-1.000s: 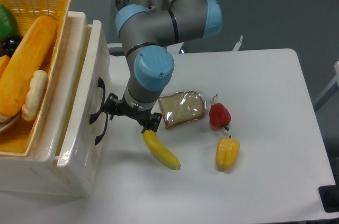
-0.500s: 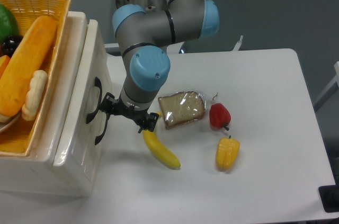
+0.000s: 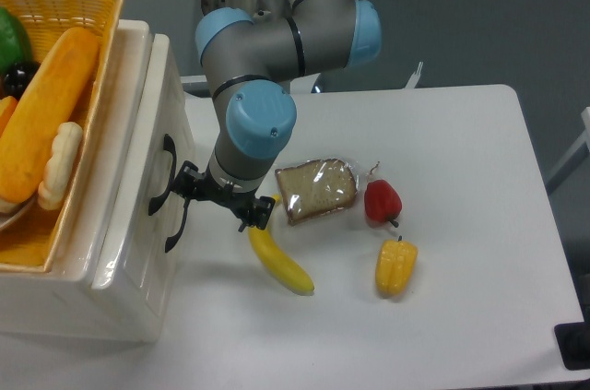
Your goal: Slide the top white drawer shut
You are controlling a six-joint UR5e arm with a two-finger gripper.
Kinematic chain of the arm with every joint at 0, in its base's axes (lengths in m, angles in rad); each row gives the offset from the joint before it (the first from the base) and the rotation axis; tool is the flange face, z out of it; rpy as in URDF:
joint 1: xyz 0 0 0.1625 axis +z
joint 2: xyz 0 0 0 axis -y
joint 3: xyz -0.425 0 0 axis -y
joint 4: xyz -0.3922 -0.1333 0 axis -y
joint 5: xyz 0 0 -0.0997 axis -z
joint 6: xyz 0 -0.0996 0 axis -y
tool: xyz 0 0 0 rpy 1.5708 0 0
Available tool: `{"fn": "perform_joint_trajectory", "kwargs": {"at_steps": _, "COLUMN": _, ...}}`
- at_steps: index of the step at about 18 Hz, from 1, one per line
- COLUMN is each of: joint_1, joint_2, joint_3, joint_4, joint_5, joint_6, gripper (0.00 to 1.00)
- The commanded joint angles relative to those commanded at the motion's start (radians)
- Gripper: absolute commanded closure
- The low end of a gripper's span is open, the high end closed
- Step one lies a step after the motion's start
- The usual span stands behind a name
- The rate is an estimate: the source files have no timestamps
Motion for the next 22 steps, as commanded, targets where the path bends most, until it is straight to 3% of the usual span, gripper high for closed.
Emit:
{"fn": "perform_joint_trajectory", "kwargs": {"at_steps": 7, "joint_1": 0.021, "joint_2": -0.002, "joint_3": 0.005, "joint_4": 0.003, "joint_5": 0.024, "joint_6": 0.011, "gripper": 0.00}}
{"fn": "perform_joint_trajectory", "kwargs": {"at_steps": 13, "joint_1": 0.061, "joint_2": 0.008, "joint_3": 0.055, "joint_4": 0.009, "joint_5": 0.184, "joint_6": 0.023, "gripper": 0.00}}
{"fn": "perform_joint_trajectory", "kwargs": {"at_steps": 19, "joint_1": 0.133, "joint_2": 0.014, "joint_3": 0.069, "joint_4": 0.012, "joint_5": 0.287, "joint_6": 0.259, "gripper": 0.00}}
{"fn": "perform_joint_trajectory", "kwargs": {"at_steps": 22, "joint_1": 0.187, "joint_2": 0.040, "joint_3": 0.066, "joint_4": 0.011, "joint_5": 0.310, "joint_6": 0.275, "gripper": 0.00}}
